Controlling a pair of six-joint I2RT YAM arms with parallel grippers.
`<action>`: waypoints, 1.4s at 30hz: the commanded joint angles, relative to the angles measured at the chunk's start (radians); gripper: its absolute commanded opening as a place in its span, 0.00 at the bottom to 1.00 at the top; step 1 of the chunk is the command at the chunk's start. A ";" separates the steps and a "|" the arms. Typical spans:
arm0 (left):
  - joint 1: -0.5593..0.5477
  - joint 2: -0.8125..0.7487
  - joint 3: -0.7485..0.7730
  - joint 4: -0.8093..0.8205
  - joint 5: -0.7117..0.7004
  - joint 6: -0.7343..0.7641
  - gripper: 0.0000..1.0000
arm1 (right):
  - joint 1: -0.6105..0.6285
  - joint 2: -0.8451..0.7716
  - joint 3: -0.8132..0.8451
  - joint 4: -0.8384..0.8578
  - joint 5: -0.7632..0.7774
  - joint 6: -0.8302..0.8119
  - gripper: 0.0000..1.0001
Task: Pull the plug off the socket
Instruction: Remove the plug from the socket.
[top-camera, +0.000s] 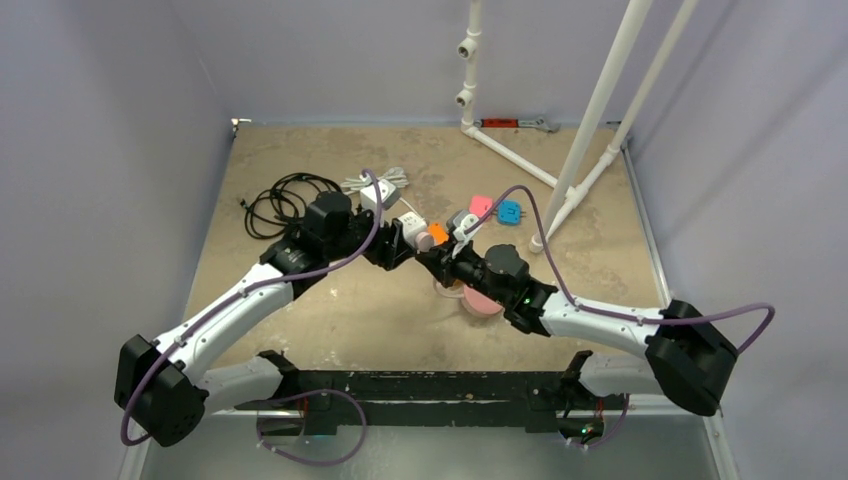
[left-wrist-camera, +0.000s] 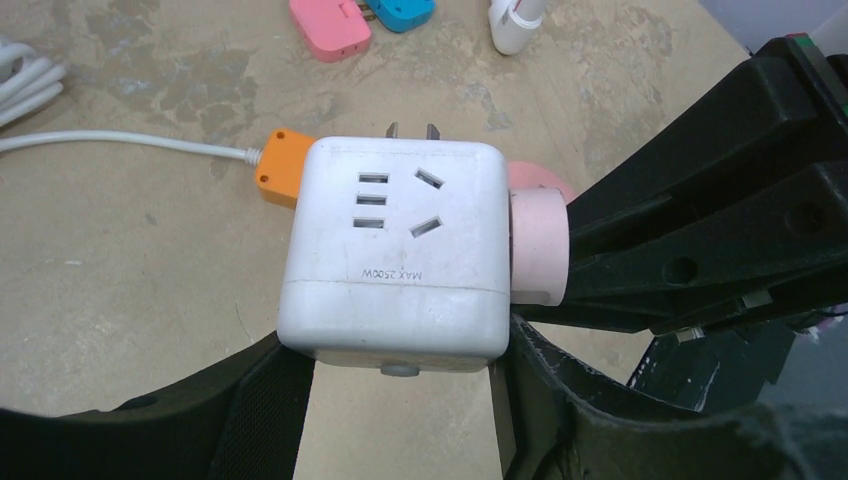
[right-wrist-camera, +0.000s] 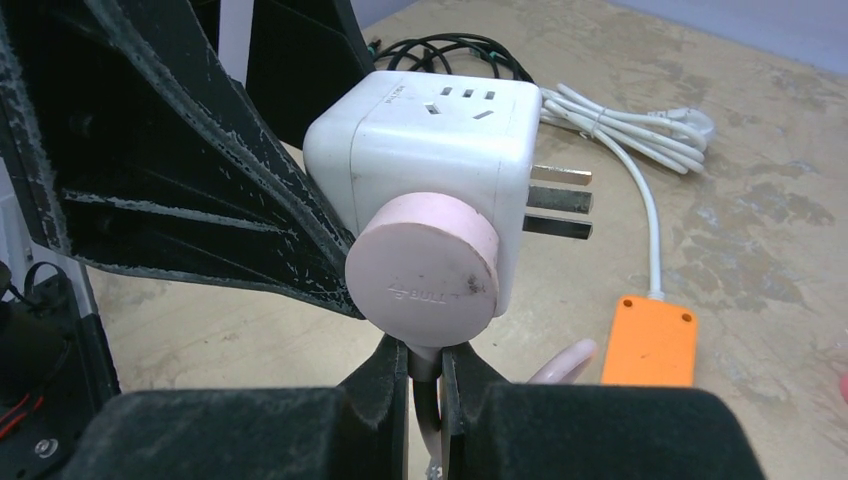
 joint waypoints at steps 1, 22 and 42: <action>-0.002 0.025 0.033 -0.104 -0.497 0.083 0.00 | -0.016 -0.111 -0.004 -0.011 0.051 -0.018 0.00; 0.158 -0.050 -0.037 0.178 0.285 -0.086 0.00 | -0.016 0.151 0.037 0.031 0.088 -0.019 0.00; 0.134 -0.072 -0.008 0.006 -0.067 0.036 0.00 | -0.018 0.198 0.089 -0.021 0.079 0.016 0.00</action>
